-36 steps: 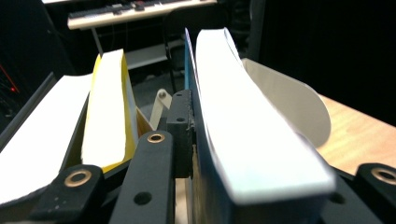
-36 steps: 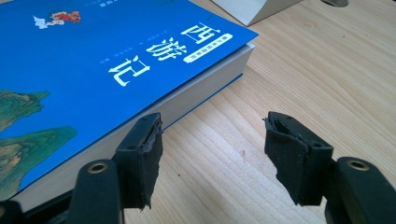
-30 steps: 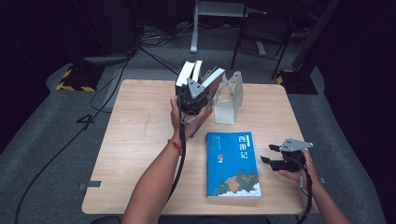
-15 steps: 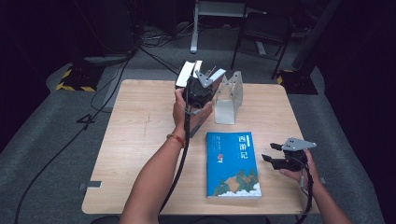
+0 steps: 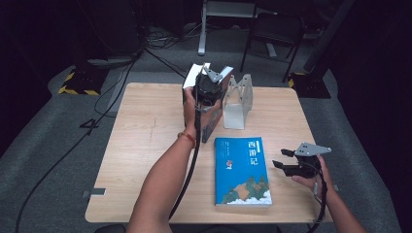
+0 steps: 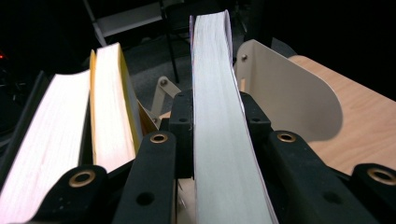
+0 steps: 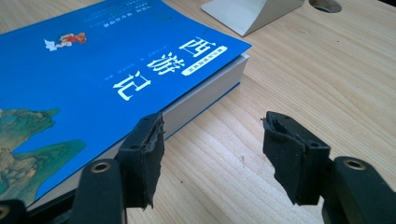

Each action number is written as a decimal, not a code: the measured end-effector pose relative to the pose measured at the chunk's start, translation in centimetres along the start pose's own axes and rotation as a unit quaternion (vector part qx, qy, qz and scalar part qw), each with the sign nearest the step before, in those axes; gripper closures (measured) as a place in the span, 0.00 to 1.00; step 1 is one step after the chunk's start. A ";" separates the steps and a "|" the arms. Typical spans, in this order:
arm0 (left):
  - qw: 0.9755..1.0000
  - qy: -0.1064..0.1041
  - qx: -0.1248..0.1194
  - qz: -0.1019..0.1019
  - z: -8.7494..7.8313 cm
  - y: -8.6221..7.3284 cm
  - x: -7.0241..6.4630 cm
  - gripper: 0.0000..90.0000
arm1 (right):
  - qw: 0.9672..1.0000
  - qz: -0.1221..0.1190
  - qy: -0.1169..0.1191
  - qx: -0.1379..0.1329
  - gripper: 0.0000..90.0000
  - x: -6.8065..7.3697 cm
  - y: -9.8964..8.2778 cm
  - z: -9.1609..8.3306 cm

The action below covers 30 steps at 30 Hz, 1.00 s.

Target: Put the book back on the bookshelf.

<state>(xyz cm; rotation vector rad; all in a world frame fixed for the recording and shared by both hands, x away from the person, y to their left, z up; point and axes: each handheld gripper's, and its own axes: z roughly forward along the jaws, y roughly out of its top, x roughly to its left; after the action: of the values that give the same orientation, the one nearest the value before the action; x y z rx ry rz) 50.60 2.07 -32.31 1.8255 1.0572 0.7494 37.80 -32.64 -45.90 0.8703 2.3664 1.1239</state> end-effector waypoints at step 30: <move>0.999 0.041 -0.020 -0.024 4.3 0.9 -0.7 0.78 | 0.999 -0.030 -0.019 0.012 0.43 0.2 -0.1 0.2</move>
<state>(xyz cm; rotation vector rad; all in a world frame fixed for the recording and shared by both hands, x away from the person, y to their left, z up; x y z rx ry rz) 54.07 -0.45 -33.43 1.7421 1.1269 0.8182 37.70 -32.42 -46.05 0.8151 2.3632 1.0477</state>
